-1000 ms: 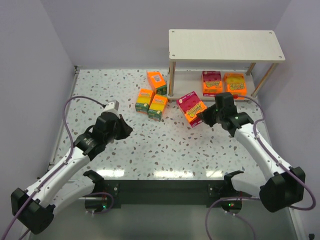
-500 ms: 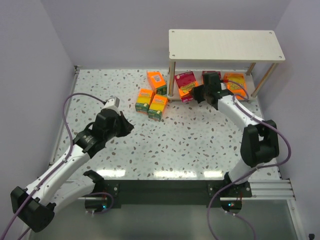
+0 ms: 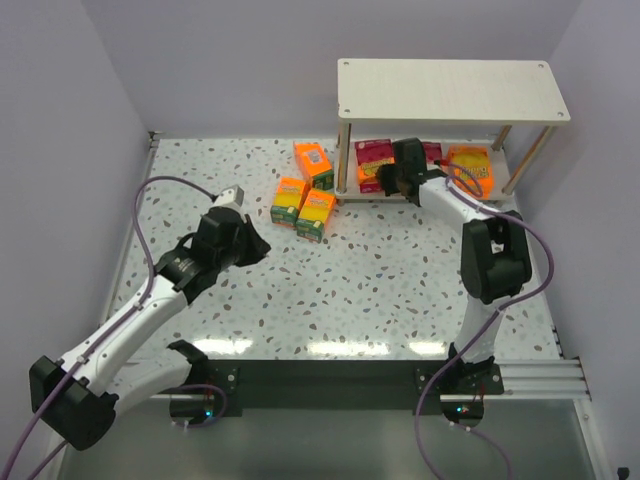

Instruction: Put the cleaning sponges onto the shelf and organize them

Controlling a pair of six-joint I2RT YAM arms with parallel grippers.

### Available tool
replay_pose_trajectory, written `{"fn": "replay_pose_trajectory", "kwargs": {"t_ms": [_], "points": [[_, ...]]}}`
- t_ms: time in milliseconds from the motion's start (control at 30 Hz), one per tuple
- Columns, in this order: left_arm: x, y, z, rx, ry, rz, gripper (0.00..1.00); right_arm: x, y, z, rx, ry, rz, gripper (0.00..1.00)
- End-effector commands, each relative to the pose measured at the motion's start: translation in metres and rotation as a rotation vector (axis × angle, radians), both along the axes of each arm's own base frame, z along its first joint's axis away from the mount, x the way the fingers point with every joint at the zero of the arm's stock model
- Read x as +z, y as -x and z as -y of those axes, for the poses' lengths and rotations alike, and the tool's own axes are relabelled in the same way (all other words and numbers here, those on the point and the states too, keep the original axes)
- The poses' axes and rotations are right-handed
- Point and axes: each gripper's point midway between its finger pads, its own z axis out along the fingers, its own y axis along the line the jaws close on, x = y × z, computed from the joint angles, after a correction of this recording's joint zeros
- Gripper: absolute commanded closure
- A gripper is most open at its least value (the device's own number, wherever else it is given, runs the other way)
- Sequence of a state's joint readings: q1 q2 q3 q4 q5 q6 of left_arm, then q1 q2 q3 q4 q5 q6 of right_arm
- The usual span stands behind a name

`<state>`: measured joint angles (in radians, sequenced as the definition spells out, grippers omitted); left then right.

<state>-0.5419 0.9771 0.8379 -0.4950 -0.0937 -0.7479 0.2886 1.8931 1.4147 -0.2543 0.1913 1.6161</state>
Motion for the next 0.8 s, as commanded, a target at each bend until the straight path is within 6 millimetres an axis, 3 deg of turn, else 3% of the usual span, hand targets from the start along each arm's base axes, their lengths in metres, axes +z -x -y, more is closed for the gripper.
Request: {"fn": "replay_pose_trajectory", "kwargs": {"t_ms": [0, 167, 333, 367, 467, 600, 667, 767], "points": [[0.017, -0.012, 0.001, 0.011, 0.012, 0.046, 1.0, 0.008, -0.015, 0.012, -0.099, -0.007, 0.048, 1.0], [0.017, -0.015, 0.002, 0.01, 0.01, 0.042, 1.0, -0.007, -0.015, 0.009, -0.105, -0.032, 0.032, 1.0], [0.017, -0.017, 0.002, 0.012, 0.012, 0.042, 1.0, -0.007, -0.019, 0.009, -0.118, -0.044, 0.037, 0.98], [0.017, -0.016, 0.002, 0.013, 0.012, 0.04, 1.0, -0.008, -0.018, 0.007, -0.113, -0.047, 0.035, 0.88], [0.018, -0.016, 0.001, 0.015, 0.015, 0.044, 1.0, -0.005, -0.015, 0.005, -0.103, -0.063, 0.036, 0.74], [0.024, -0.018, 0.001, 0.014, 0.02, 0.063, 1.0, 0.017, -0.005, 0.004, -0.076, -0.077, 0.075, 0.59], [0.026, -0.019, 0.001, 0.01, 0.017, 0.07, 1.0, 0.019, 0.003, 0.002, -0.058, -0.078, 0.08, 0.5], [0.028, -0.021, 0.001, 0.007, 0.018, 0.079, 1.0, 0.032, 0.015, -0.001, -0.019, -0.101, 0.104, 0.43]]}}
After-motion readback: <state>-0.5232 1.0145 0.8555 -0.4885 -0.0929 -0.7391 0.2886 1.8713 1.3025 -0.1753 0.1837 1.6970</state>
